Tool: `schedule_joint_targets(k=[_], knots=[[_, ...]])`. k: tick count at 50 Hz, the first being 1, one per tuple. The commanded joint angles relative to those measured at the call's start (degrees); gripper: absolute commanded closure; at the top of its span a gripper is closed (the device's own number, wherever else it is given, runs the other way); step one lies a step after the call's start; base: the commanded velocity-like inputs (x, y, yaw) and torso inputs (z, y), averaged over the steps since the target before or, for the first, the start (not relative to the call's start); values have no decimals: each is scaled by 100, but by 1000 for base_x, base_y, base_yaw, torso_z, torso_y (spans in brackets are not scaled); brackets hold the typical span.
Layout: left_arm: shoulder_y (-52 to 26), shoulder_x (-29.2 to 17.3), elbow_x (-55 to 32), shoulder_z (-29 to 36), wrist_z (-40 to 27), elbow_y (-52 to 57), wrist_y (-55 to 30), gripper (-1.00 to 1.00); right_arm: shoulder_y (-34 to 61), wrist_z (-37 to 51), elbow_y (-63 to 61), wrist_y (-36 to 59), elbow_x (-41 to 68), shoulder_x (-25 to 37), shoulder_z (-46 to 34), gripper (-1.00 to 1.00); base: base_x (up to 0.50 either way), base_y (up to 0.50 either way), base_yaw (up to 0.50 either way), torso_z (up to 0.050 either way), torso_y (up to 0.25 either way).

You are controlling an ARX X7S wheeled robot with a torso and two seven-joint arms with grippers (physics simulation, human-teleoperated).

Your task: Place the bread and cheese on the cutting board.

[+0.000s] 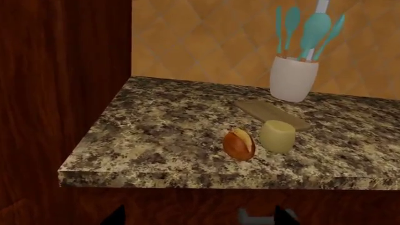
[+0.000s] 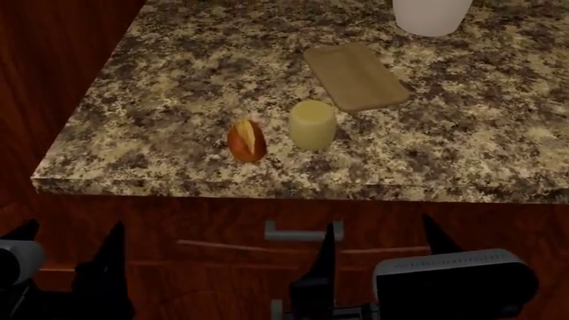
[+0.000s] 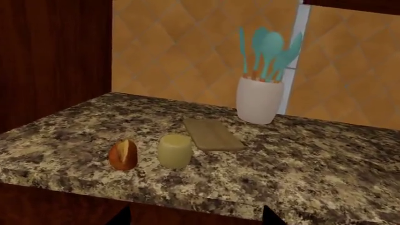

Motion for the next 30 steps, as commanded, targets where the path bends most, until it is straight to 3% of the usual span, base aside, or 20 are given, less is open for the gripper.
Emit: schedule_joint_targets(k=[1, 30], knots=[[35, 62, 9, -168, 116, -40, 113, -100, -24, -97, 25, -94, -145, -22, -5, -100, 422, -74, 0, 0, 0], [9, 16, -215, -276, -70, -63, 29, -100, -71, 1, 68, -118, -95, 32, -132, -100, 421, -72, 0, 0, 1]])
